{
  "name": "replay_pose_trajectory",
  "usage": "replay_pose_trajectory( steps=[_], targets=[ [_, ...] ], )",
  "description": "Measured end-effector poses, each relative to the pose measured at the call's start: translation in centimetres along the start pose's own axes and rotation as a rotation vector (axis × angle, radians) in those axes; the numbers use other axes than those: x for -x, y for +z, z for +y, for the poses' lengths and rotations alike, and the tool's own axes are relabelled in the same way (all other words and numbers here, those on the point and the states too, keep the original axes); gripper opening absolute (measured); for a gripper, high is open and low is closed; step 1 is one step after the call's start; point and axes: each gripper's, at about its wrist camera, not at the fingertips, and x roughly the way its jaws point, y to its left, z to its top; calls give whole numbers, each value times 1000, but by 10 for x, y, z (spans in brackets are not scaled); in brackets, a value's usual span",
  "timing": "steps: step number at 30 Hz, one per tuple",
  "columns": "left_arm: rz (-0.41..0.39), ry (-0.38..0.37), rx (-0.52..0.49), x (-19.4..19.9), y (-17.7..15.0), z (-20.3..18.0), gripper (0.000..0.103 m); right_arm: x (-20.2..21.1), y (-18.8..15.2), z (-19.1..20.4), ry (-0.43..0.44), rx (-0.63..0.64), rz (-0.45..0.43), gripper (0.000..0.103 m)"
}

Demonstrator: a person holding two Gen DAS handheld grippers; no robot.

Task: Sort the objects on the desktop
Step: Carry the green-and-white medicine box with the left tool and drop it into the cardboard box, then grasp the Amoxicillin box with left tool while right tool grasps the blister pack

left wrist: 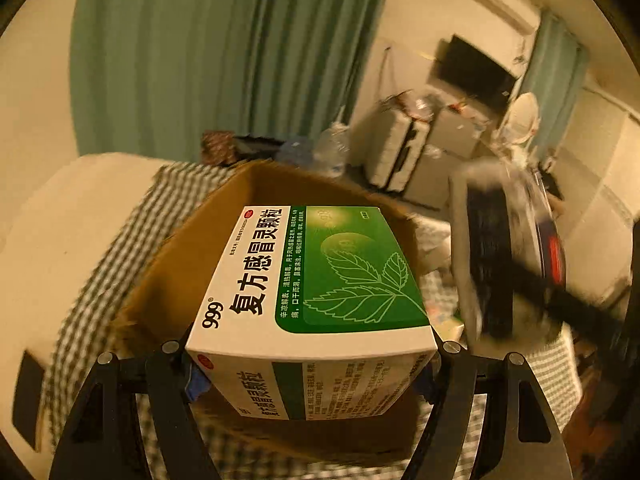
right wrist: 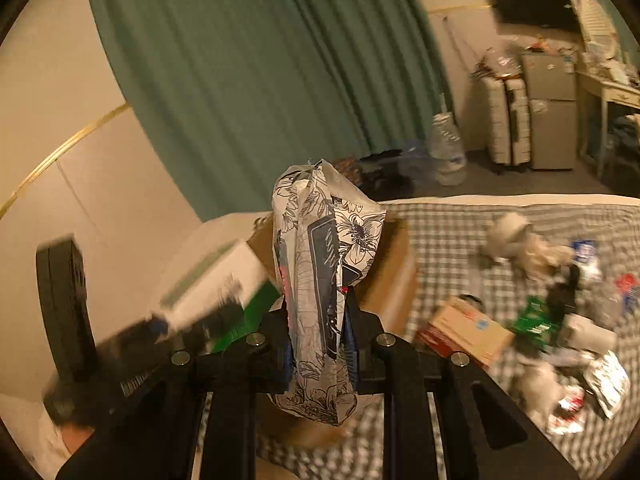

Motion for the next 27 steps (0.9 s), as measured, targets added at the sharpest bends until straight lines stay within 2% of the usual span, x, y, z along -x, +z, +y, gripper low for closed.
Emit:
replay_pose_trajectory(
  steps=[2,3,4,5,6,7,10,13,17,23,27],
  targets=[
    [18,14,-3,-8,-5,6,77,-20,6,-1,17,-9,11,19],
    [19,18,-10,-11,-10,10,79,-27,9,-1,24,-13,17,23],
    [13,20,-19,-11,-12,15,81,-34,12,0,21,-21,20,28],
    [5,28,-29,-11,-14,17,88,-41,15,1,19,-28,28,38],
    [-2,49,-41,-9,-15,17,103,-45,19,2,13,-40,38,66],
    [-11,62,-48,-7,-16,16,103,-47,22,-1,-3,-56,34,89],
    [-20,63,-55,-4,-18,15,103,-35,30,-4,-10,-70,-40,90],
    [0,64,-29,-6,-19,15,103,-18,33,-13,-56,-66,-74,90],
    [-15,39,-7,4,-19,-1,103,21,30,-30,-130,-32,-133,90],
    [-32,-29,-19,26,-27,-69,103,105,13,-70,-273,28,-209,90],
    [-19,-95,-16,24,-43,-130,103,147,-12,-109,-391,58,-184,90]
  ],
)
